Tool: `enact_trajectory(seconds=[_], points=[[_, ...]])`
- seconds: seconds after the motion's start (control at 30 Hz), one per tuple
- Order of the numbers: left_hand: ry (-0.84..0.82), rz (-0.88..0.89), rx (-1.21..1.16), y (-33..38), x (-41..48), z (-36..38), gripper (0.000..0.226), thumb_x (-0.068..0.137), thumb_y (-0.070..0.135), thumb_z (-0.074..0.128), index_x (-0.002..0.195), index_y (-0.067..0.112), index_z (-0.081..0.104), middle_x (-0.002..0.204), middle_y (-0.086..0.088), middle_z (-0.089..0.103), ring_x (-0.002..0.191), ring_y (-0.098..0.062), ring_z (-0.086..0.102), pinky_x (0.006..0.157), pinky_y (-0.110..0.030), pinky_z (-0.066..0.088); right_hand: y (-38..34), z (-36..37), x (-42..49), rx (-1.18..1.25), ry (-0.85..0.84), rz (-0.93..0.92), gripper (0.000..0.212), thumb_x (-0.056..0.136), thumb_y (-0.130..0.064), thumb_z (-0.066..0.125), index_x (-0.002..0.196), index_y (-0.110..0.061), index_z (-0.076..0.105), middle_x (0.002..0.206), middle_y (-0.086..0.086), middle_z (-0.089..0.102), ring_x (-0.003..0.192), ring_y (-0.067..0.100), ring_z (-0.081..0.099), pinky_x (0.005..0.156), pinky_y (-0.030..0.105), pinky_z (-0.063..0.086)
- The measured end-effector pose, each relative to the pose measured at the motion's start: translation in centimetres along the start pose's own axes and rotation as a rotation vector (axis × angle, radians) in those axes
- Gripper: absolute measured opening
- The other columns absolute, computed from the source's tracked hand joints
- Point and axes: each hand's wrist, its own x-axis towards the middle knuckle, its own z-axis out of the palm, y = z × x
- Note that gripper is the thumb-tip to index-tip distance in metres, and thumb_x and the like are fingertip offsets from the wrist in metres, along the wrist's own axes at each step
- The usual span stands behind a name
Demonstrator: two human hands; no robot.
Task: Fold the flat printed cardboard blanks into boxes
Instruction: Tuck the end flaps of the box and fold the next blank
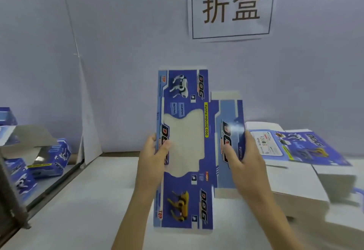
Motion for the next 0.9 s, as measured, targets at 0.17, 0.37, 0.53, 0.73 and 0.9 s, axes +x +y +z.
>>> enact_trajectory(seconds=[0.17,0.37,0.53,0.73,0.9], points=[[-0.052,-0.188,0.261,-2.1,-1.1,0.3,0.040,0.096,0.032,0.056,0.132,0.022,0.045,0.135,-0.006,0.052,0.120,-0.020,0.054,0.086,-0.027,0.053,1.4,0.0,-0.5,0.098,-0.011,0.076,0.028,0.095,-0.016,0.058,0.111,-0.037,0.052,0.112,-0.008,0.063,0.093,-0.007,0.063,0.056,0.011,0.051],[-0.410,-0.048,-0.056,2.3,-3.9,3.3,0.076,0.066,0.070,0.070,0.133,0.058,0.036,0.124,0.012,0.061,0.115,-0.010,0.059,0.095,-0.036,0.051,-1.2,1.8,-2.6,0.184,-0.153,-0.229,0.031,0.089,-0.004,0.066,0.109,-0.027,0.066,0.101,-0.021,0.071,0.094,0.004,0.069,0.076,0.015,0.053],[-0.001,-0.182,-0.251,2.6,-2.8,2.6,0.018,0.093,0.028,0.060,0.098,0.015,0.071,0.085,-0.006,0.076,0.081,-0.027,0.072,0.077,-0.044,0.058,-1.8,1.1,-2.6,0.021,-0.501,-0.286,0.038,0.086,-0.008,0.059,0.116,-0.031,0.067,0.126,-0.022,0.062,0.121,-0.005,0.052,0.099,0.015,0.042],[-0.430,-0.279,0.021,1.9,-1.8,-2.8,0.036,0.075,0.031,0.073,0.105,0.014,0.060,0.086,-0.009,0.076,0.070,-0.027,0.073,0.054,-0.028,0.056,0.3,-0.6,-0.5,-0.350,-0.335,-0.330,0.059,0.097,-0.007,0.053,0.139,-0.040,0.030,0.148,-0.025,0.025,0.136,-0.017,0.017,0.102,-0.001,0.024],[-0.541,-0.321,0.014,1.8,-1.7,-4.0,0.044,0.069,0.032,0.069,0.109,0.017,0.059,0.096,-0.012,0.075,0.080,-0.031,0.073,0.060,-0.031,0.058,0.8,-0.8,-0.3,-0.452,-0.300,-0.410,0.057,0.098,-0.017,0.045,0.145,-0.038,0.020,0.148,-0.033,0.011,0.143,-0.009,0.005,0.113,0.013,0.014]])
